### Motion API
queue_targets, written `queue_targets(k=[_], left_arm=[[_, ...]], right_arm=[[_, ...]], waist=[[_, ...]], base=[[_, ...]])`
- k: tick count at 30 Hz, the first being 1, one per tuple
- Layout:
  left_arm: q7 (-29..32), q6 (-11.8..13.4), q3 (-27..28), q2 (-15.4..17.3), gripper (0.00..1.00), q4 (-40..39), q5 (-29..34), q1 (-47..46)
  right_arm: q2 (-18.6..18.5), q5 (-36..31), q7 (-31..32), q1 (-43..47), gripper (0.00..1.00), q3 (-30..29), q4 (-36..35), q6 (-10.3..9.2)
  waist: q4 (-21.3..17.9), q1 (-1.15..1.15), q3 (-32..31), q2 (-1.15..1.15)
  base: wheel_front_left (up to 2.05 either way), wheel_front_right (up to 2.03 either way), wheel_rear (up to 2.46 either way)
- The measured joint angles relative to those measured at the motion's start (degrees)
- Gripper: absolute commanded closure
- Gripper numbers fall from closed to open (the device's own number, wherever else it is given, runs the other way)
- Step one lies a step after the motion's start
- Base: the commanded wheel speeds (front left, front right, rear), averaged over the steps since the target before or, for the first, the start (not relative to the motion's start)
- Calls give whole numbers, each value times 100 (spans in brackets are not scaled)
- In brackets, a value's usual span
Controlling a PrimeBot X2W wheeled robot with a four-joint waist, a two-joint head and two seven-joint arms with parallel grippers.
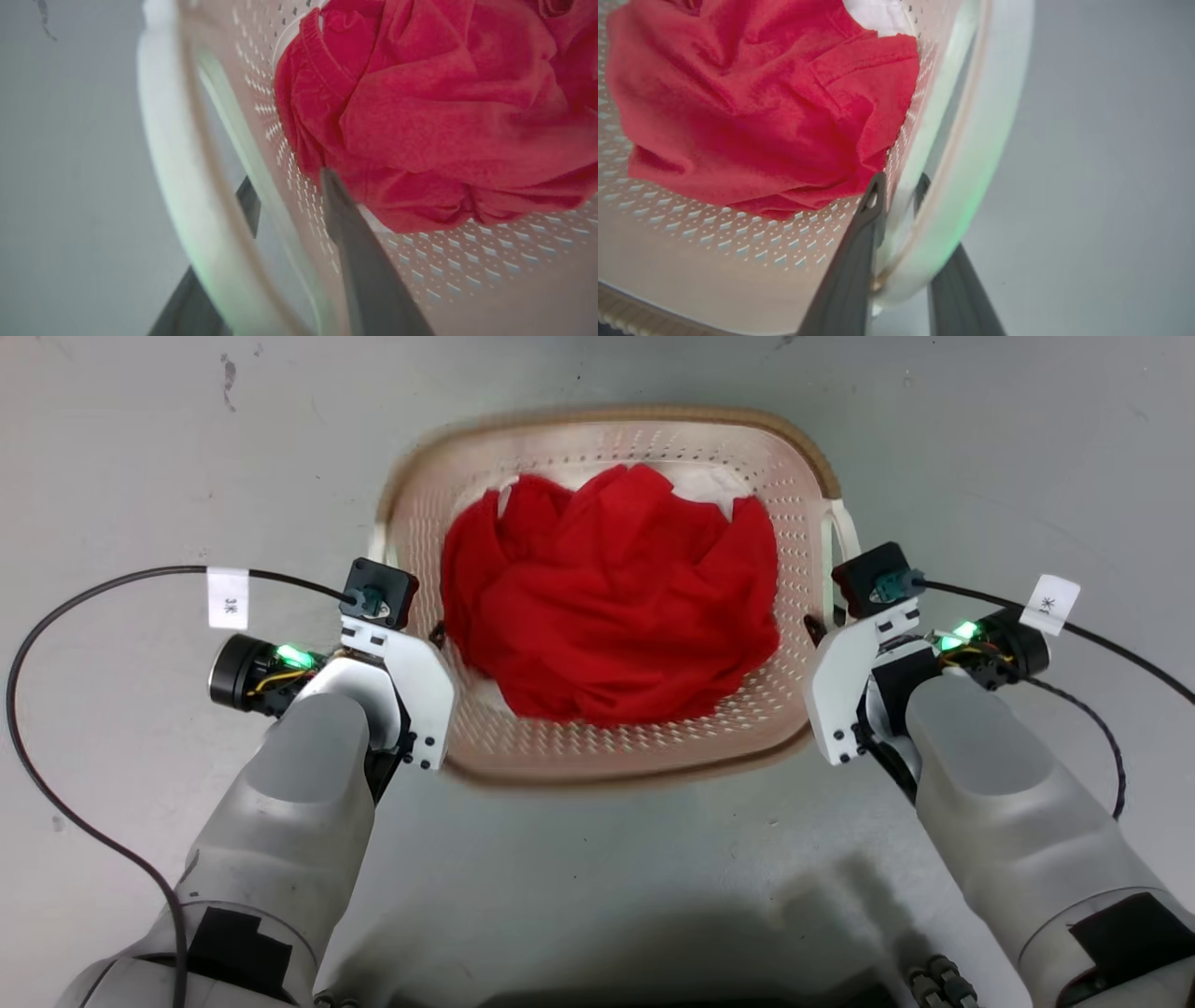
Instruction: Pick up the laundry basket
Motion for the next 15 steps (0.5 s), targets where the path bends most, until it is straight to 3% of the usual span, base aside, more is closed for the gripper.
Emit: queue_targets(k=[15], left_arm=[[110,8,-539,26,100,12,-575,47]], right_arm=[[1,104,36,2,100,143,52,-5]], waist=[[19,-1,-238,0]], base=[[0,0,0]])
